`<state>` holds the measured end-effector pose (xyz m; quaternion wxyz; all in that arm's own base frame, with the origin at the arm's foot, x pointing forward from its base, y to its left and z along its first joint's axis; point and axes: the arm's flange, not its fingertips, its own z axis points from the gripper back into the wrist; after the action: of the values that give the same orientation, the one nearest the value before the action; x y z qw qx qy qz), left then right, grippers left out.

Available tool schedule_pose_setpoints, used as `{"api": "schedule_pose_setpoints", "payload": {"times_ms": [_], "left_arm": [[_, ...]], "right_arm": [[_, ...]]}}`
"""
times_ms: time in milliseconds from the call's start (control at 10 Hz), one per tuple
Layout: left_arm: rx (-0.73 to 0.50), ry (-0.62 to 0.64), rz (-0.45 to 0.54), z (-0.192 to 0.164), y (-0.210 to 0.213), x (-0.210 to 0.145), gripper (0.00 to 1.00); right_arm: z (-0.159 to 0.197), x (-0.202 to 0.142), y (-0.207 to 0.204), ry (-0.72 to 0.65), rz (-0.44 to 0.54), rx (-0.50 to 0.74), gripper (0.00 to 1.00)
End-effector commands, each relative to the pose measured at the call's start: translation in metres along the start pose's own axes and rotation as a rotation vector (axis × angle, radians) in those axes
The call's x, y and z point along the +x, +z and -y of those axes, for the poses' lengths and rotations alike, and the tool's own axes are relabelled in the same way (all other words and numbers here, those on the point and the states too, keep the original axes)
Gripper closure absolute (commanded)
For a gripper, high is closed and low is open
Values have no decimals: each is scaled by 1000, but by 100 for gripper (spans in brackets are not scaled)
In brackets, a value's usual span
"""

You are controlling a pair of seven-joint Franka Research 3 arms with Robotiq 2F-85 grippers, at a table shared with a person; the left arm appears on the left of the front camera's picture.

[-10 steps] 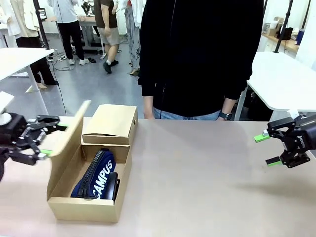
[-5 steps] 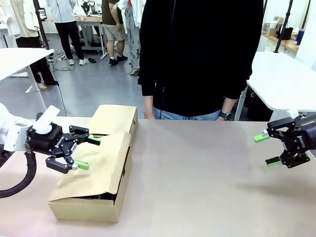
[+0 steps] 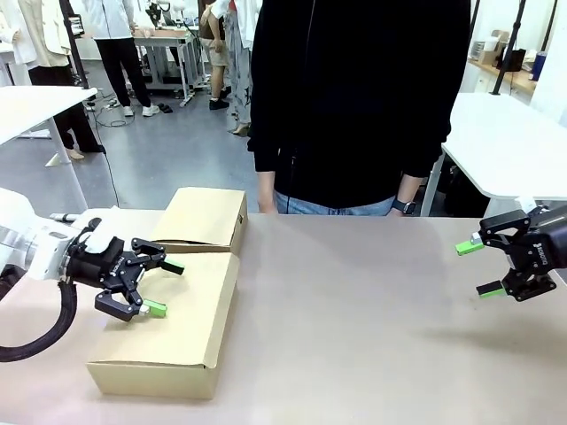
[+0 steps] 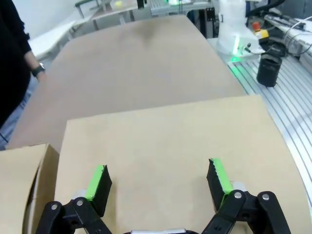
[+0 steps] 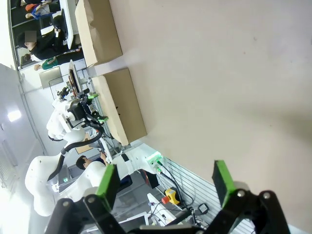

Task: Place items inside the box.
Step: Close the lid of the Mailer Box closest to the robot.

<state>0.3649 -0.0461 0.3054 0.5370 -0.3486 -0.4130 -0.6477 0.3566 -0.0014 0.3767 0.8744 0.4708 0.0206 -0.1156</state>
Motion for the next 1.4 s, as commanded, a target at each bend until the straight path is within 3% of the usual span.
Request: {"api": "schedule_pose_setpoints", "payload": {"times_ms": [0, 300, 600, 800, 900, 1000, 1100, 1200, 1300], "left_arm": [[-20, -30, -21, 66, -28, -52, 0], [10, -63, 27, 68, -16, -39, 0], [-8, 44, 255, 72, 49, -8, 0], [-92, 310, 333, 75, 97, -3, 0], [-26, 511, 356, 78, 114, 0, 0], [-82, 656, 440, 81, 130, 4, 0], [-87, 758, 462, 81, 141, 7, 0], [-53, 847, 450, 77, 145, 5, 0], [30, 907, 369, 72, 140, -4, 0]], "right_arm": [[-3, 0, 1, -20, 2, 13, 0], [-3, 0, 1, -20, 2, 13, 0], [-3, 0, 1, -20, 2, 13, 0], [-3, 0, 1, -20, 2, 13, 0], [-3, 0, 1, -20, 2, 13, 0], [-3, 0, 1, -20, 2, 13, 0], [-3, 0, 1, -20, 2, 13, 0], [-3, 0, 1, -20, 2, 13, 0], [-3, 0, 1, -20, 2, 13, 0]]}}
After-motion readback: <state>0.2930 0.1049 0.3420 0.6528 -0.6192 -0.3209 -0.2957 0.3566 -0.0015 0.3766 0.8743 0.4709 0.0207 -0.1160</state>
